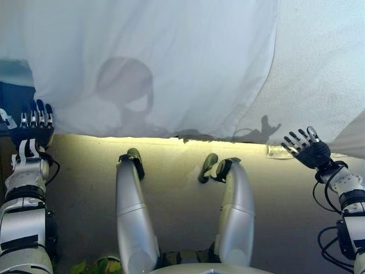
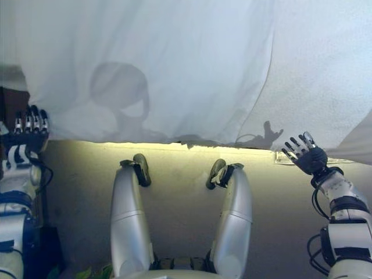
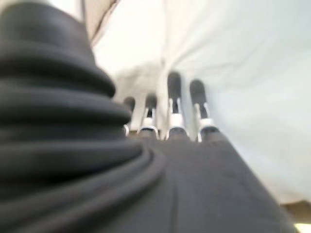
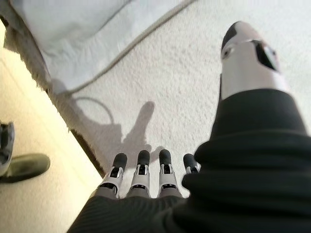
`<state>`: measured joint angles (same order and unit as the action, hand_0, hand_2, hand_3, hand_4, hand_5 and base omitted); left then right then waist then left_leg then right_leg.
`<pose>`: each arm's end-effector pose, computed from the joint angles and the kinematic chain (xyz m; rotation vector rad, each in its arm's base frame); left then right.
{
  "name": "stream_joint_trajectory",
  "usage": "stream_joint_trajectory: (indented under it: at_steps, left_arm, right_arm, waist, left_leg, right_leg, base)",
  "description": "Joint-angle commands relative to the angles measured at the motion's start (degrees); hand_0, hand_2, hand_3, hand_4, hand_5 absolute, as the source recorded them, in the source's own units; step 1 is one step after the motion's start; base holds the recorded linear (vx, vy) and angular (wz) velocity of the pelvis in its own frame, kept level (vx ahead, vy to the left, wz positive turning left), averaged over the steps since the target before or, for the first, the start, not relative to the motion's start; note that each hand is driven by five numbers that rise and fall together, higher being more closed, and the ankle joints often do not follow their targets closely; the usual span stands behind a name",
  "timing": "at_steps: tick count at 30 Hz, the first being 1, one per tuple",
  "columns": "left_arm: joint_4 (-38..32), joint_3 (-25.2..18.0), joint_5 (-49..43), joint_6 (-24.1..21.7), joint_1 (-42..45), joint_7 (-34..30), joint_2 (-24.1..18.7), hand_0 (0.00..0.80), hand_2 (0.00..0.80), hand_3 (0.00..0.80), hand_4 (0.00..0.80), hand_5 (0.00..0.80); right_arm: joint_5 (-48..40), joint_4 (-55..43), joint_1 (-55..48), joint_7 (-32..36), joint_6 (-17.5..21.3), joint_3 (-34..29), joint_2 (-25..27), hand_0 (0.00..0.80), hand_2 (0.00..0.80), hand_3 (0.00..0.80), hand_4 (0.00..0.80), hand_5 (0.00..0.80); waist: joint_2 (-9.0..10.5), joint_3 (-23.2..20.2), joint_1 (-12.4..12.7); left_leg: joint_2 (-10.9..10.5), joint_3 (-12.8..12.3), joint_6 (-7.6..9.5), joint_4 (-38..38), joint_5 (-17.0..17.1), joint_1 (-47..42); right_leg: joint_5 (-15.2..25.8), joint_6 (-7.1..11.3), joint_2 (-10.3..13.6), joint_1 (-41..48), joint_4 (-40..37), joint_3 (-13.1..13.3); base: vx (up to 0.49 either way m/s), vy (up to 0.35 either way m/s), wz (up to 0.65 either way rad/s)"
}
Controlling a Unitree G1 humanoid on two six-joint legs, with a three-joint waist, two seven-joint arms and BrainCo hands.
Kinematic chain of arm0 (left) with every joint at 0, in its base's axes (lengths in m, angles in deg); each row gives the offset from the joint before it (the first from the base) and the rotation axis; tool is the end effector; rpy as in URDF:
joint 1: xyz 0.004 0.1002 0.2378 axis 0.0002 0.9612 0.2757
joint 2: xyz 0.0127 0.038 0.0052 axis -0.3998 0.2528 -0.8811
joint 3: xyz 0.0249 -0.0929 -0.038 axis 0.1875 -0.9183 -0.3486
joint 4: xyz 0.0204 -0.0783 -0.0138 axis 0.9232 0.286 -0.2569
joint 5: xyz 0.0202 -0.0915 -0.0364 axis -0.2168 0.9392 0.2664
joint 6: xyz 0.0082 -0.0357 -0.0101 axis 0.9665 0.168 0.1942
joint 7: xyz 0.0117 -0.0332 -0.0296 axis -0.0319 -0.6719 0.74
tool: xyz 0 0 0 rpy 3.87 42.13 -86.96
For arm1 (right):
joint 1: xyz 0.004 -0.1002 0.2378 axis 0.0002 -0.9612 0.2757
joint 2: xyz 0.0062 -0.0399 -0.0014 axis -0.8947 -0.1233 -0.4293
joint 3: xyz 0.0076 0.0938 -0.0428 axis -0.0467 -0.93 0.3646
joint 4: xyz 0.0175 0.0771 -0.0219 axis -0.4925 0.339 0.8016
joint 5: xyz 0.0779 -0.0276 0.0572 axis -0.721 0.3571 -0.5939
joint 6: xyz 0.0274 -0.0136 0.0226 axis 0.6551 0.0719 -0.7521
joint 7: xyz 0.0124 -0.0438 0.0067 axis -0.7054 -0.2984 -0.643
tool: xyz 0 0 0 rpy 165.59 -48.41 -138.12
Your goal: Make the bed neatly
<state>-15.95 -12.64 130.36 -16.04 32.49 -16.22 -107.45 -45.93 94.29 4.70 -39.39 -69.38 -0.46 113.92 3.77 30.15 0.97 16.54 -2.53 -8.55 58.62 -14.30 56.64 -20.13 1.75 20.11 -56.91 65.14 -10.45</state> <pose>0.2443 0.3767 0.0839 -1.2281 -0.3406 0.2493 0.2438 -0.3627 0.0703 0.7179 0.2806 -0.1101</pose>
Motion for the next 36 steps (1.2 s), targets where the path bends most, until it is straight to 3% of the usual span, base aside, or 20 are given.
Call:
stream_joint_trajectory:
  at_steps: [1, 9, 14, 22, 26, 29, 33, 36]
  left_arm:
    - [3.18, -2.86, 1.98, 0.22, 1.38, -2.1, -0.45, 0.0, 0.0, 0.0, 0.0, 0.0]
    - [5.63, -7.03, -1.98, 3.53, 8.54, -5.08, 1.37, 0.0, 0.0, 0.0, 0.0, 0.0]
    - [3.36, -8.89, -5.66, 1.85, 13.71, -8.03, 3.98, 0.0, 0.0, 0.0, 0.0, 0.0]
    - [-3.75, -4.76, -16.09, 1.6, 20.48, -13.1, 11.82, 0.0, 0.0, 0.0, 0.0, 0.0]
    - [-4.98, -2.97, -21.31, 0.96, 24.17, -9.85, 15.67, 0.0, 0.0, 0.0, 0.0, 0.0]
    - [-2.85, -3.71, -22.26, -0.37, 27.27, -4.38, 19.45, 0.0, 0.0, 0.0, 0.0, 0.0]
    - [3.84, -2.69, -30.61, -5.91, 29.55, 2.34, 26.99, 0.0, 0.0, 0.0, 0.0, 0.0]
    - [7.66, -1.36, -42.84, -8.34, 30.74, 9.4, 29.99, 0.0, 0.0, 0.0, 0.0, 0.0]
  right_arm:
    - [-2.82, 2.88, 0.01, 2.27, 2.05, -2.35, 4.2, 0.0, 0.0, 0.0, 0.0, 0.0]
    - [-3.57, 2.18, -4.13, 2.33, 2.06, -3.5, 2.31, 0.0, 0.0, 0.0, 0.0, 0.0]
    - [-2.45, 0.74, -9.73, 2.24, 3.13, -5.21, -2.03, 0.0, 0.0, 0.0, 0.0, 0.0]
    - [1.44, 0.79, -16.85, 3.97, 3.92, -6.86, -8.89, 0.0, 0.0, 0.0, 0.0, 0.0]
    - [6.52, 2.77, -19.88, 5.65, 5.19, -7.12, -12.96, 0.0, 0.0, 0.0, 0.0, 0.0]
    - [12.72, 4.07, -22.28, 5.47, 7.4, -6.47, -17.05, 0.0, 0.0, 0.0, 0.0, 0.0]
    - [20.15, 7.13, -25.19, 2.57, 10.11, -5.54, -23.57, 0.0, 0.0, 0.0, 0.0, 0.0]
    - [21.75, 9.85, -26.76, 0.76, 9.65, -4.25, -27.77, 0.0, 0.0, 0.0, 0.0, 0.0]
  waist:
    - [-2.88, -2.01, -0.16]
    - [-4.81, -5.96, -0.73]
    - [-4.6, -9.52, -0.61]
    - [-4.16, -13.83, -0.04]
    - [-4.08, -16.83, 0.52]
    - [-3.81, -19.99, 0.76]
    - [-3.27, -24.47, 0.82]
    - [-2.8, -26.51, 1.2]
  left_leg:
    - [0.12, -4.36, -1.01, -6.7, -1.24, -5.34]
    - [-1.03, -5.87, -1.07, -11.11, -0.55, -13.6]
    - [-2.71, -7.13, -0.2, -15.86, -0.14, -20.86]
    - [-4.29, -9.02, 1.32, -23.38, 0.14, -32.55]
    - [-5.66, -9.69, 1.99, -30.65, 2.94, -39.72]
    - [-6.64, -10.97, 2.13, -37.87, 5.95, -45.76]
    - [-8.28, -11.45, 2.47, -49.77, 10.89, -53.78]
    - [-9.12, -11.74, 2.9, -57.7, 14.98, -57.19]
  right_leg:
    - [2.8, 3.96, 1.11, 5.61, -6.85, -0.02]
    - [2.12, 3.04, 0.6, 13.24, -10.46, 0.7]
    - [2.4, 3.0, 0.35, 20.31, -15.09, -0.54]
    - [3.47, 3.24, -0.4, 32.64, -23.98, -3.48]
    - [5.9, 3.71, -1.63, 39.79, -31.63, -5.36]
    - [8.52, 4.2, -3.81, 46.2, -40.0, -7.11]
    - [12.78, 4.87, -6.72, 54.8, -51.84, -8.9]
    - [17.64, 5.23, -8.16, 58.29, -59.24, -9.96]
  base:
    - [-0.026, -0.045, 0.0]
    - [0.041, -0.05, -0.01]
    - [0.116, -0.084, 0.05]
    - [0.091, -0.095, 0.04]
    - [0.139, -0.093, 0.01]
    - [0.207, -0.116, -0.01]
    - [0.234, -0.106, -0.01]
    - [0.116, -0.069, 0.02]
